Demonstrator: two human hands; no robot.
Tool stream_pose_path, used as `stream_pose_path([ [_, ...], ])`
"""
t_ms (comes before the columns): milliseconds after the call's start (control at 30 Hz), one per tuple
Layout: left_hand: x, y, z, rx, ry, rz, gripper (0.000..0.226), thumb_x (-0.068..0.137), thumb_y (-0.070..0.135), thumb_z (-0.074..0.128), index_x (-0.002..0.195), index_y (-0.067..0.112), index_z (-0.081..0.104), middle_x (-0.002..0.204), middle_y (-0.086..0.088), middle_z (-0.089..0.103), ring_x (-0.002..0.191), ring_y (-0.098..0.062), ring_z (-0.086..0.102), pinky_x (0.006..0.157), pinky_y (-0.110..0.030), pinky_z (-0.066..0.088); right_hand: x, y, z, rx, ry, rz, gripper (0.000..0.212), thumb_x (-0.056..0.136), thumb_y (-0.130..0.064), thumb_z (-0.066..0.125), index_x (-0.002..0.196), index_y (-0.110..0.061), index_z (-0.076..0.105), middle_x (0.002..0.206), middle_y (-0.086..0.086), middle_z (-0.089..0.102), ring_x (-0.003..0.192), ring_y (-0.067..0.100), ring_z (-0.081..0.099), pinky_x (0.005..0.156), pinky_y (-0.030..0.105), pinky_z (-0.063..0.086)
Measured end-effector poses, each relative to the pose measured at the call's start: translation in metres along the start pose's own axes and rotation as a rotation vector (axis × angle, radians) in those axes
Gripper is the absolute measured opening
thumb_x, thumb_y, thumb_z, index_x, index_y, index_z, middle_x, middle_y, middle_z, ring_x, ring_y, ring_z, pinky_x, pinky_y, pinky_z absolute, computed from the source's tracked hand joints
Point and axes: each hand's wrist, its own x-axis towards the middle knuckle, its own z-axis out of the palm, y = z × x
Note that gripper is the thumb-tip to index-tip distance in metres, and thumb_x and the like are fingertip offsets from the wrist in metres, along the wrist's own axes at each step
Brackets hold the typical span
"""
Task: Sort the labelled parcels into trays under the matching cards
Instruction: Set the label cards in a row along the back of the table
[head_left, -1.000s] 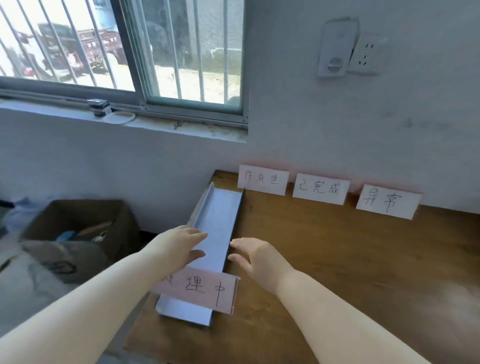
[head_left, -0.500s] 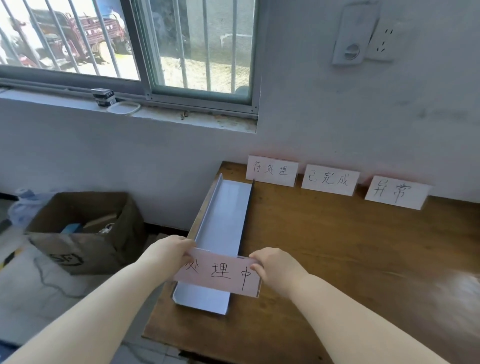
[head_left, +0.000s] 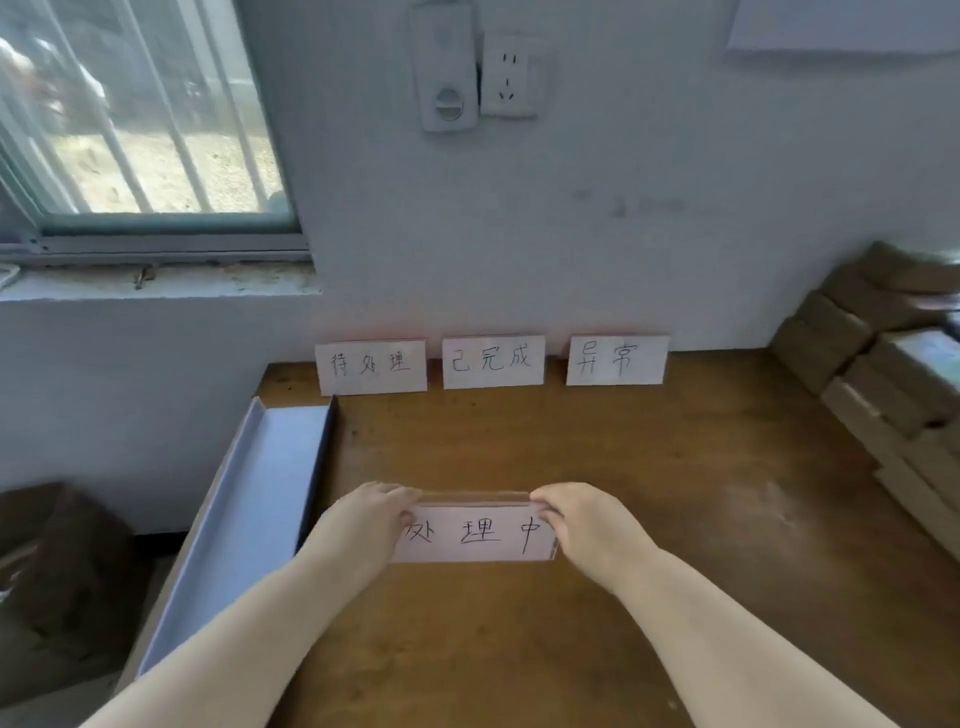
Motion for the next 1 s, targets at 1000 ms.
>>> stream_pose_path([
  [1000,0.482,0.386,0.091,0.367,-0.059,0.338,0.035,0.079,-0.009,0.046,0.104,0.011,0.06,0.097,-0.009,0.061,0.098,-0.028,0.054,0.075,-0.031,0.044,0.223,0.502,-0.235,-0.558,-0.132,0.276,0.029,0.09,-0.001,0.042,0.108,-0.01,0.062,0.111,0.013,0.062,0.102,0.03,0.06,0.08,0.032,0.047],
])
